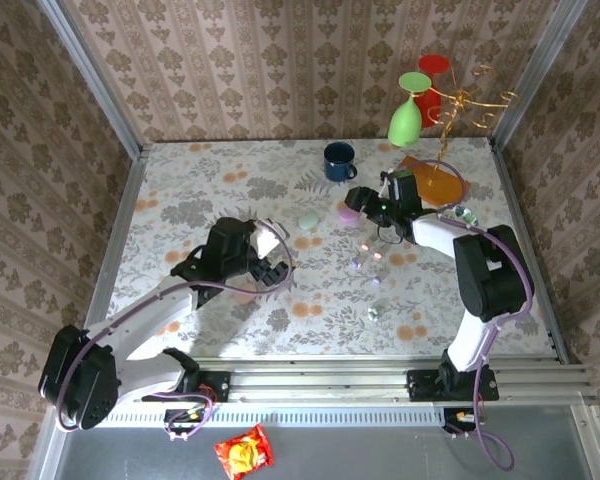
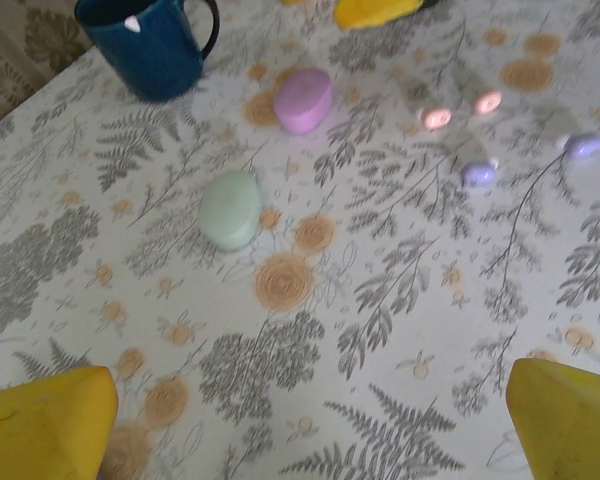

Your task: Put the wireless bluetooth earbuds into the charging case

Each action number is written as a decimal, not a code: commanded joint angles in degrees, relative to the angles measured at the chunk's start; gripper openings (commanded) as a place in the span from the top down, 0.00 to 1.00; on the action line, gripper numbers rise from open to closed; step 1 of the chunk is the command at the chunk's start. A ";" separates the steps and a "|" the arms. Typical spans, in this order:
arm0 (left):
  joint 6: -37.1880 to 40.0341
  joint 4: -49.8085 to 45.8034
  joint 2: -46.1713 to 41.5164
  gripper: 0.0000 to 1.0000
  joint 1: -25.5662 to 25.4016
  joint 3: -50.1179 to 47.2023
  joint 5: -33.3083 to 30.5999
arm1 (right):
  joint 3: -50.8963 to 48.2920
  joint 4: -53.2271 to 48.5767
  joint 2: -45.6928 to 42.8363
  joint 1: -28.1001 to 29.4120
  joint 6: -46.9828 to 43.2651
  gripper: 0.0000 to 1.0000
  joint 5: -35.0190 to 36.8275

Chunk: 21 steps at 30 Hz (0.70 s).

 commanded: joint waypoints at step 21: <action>1.79 -41.84 26.71 0.07 -1.62 13.19 -16.08 | -0.02 -5.53 -2.85 1.33 -6.49 0.24 2.38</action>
